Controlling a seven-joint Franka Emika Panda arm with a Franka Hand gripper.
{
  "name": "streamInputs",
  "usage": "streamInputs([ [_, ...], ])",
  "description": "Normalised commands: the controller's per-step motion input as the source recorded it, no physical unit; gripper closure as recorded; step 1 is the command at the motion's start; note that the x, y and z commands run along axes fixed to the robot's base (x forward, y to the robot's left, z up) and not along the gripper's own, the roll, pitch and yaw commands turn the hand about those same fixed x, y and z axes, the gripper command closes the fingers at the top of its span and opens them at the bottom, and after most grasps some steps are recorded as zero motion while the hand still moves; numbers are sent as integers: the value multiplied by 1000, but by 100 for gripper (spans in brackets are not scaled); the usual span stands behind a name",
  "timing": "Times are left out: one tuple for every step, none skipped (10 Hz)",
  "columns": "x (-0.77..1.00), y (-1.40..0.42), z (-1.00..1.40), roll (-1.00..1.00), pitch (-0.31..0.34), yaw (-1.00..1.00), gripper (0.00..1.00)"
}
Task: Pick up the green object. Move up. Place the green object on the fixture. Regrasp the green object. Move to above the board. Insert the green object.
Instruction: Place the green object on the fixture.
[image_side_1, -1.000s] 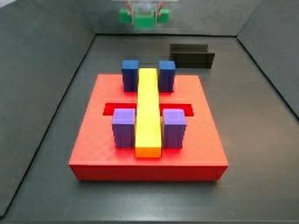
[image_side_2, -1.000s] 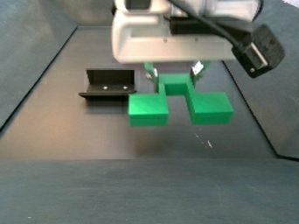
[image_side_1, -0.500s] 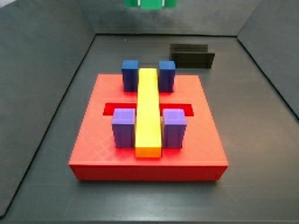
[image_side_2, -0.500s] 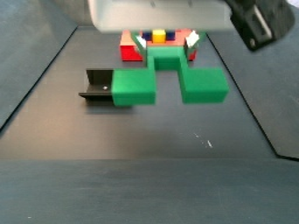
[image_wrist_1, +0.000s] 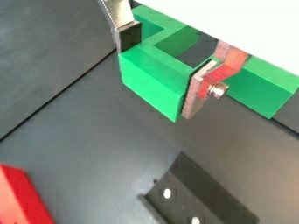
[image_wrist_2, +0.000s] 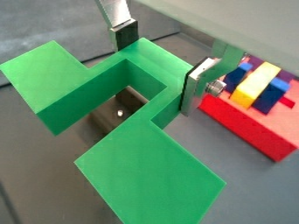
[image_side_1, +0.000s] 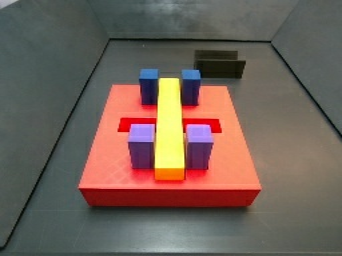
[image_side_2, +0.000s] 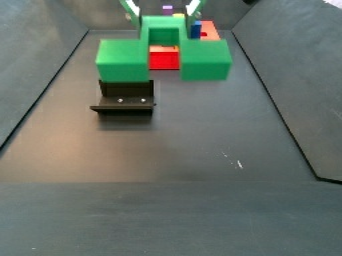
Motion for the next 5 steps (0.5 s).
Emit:
streamInputs([
  [234,-311,354,-366,0,0,100],
  [203,-271,297,-511,-186,0,100],
  [169,-234,189,-563,-289,-9,100],
  [177,-203,137,-594,-300,-40,100],
  [177,-103,97,-671,-329,-123,100],
])
